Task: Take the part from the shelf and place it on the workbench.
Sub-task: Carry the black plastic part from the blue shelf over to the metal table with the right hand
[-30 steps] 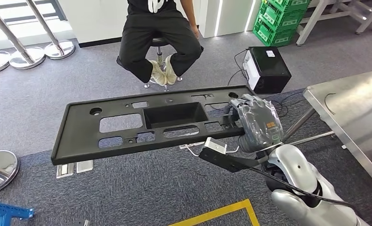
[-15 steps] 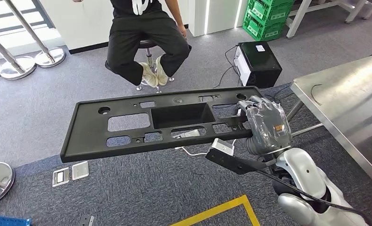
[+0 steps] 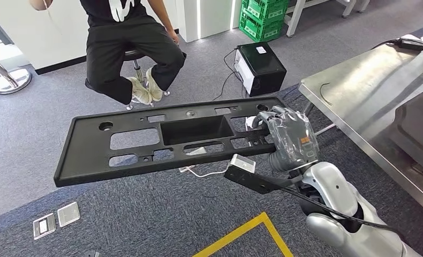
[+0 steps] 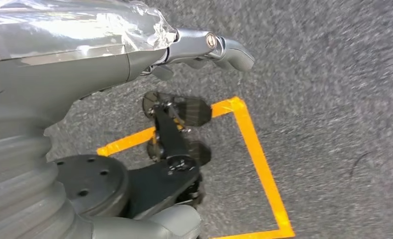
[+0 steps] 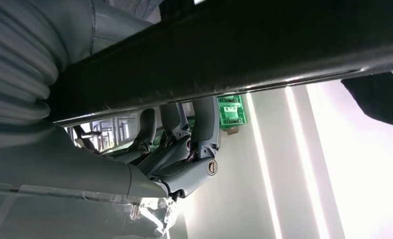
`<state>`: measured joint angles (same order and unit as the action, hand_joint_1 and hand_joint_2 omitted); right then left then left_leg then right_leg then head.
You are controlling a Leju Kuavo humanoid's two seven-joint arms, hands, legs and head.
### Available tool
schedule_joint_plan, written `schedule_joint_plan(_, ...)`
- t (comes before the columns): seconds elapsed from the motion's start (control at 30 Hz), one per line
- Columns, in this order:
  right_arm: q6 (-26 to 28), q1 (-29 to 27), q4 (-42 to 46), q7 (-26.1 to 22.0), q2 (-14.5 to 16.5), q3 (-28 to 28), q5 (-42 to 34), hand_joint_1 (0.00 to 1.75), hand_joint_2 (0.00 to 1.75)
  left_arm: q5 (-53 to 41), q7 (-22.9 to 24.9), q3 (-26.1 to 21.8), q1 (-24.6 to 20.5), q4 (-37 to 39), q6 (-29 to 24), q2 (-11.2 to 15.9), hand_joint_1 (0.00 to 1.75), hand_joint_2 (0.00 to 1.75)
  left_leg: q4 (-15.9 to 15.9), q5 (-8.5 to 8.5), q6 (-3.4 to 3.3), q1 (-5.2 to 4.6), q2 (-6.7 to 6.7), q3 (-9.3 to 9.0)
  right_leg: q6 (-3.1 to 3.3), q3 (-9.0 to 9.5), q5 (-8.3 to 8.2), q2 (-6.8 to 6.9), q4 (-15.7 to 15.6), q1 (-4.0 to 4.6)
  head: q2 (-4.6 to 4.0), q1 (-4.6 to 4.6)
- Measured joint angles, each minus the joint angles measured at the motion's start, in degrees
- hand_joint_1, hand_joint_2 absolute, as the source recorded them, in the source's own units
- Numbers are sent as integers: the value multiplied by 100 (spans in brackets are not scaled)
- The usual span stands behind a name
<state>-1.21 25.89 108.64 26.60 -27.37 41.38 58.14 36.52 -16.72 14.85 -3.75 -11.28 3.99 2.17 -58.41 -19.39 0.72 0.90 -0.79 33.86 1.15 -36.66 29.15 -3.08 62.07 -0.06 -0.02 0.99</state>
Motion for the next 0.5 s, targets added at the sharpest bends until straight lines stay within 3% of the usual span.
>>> schedule_joint_plan(0.1, 3, -6, -11, -3, 2, -5, -1, 175, 175, 15, 0, -1, 14, 1, -2, -1, 0, 175, 19, 8, -32, -13, 112, -2, -68, -492, 473, 236, 1027, -33, 0, 104)
schedule_joint_plan(0.13, 3, -16, -20, -4, 2, -5, -1, 175, 175, 17, 0, -1, 18, 1, -2, -1, 0, 175, 14, 2, -33, -16, 152, -1, -81, -599, 514, 255, 1242, -47, 0, 127)
schedule_joint_plan(0.17, 3, -22, -28, -4, 3, -5, -1, 175, 175, 17, 0, 0, 18, 1, -3, -1, 0, 175, 8, -7, -30, -16, 192, -4, -89, -605, 449, 269, 1248, -58, 0, 152)
schedule_joint_plan(0.2, 3, -25, -34, -5, 4, -5, -1, 175, 175, 17, 0, 0, 15, 0, -3, -1, 0, 175, 1, -19, -21, -15, 227, -10, -92, -493, 287, 294, 1017, -65, 0, 177)
schedule_joint_plan(0.27, 7, -22, -40, -12, 8, -5, 1, 175, 175, 19, 0, 1, 10, 0, 0, -1, 0, 175, -13, -52, 15, -22, 293, -31, -76, -103, -64, 434, 228, -49, 0, 236)
schedule_joint_plan(0.33, 13, -19, -44, -21, 17, -5, 6, 175, 175, 22, 0, 0, 9, 0, 4, -1, 0, 175, -25, -78, 67, -40, 347, -48, -23, 121, -191, 521, -251, -7, 0, 267)
schedule_joint_plan(0.43, 16, -19, -52, -25, 25, -6, 14, 175, 175, 25, 0, 1, 3, 0, 5, -1, 0, 175, -31, -111, 161, -37, 409, -85, 66, 140, -188, 425, -319, 8, 0, 231)
schedule_joint_plan(0.5, 19, -10, -54, -26, 34, -7, 16, 175, 175, 26, 0, 2, -5, 0, 7, -1, 0, 175, -271, -288, 214, -21, 309, -18, 136, 168, -209, 364, -358, -12, 0, 183)
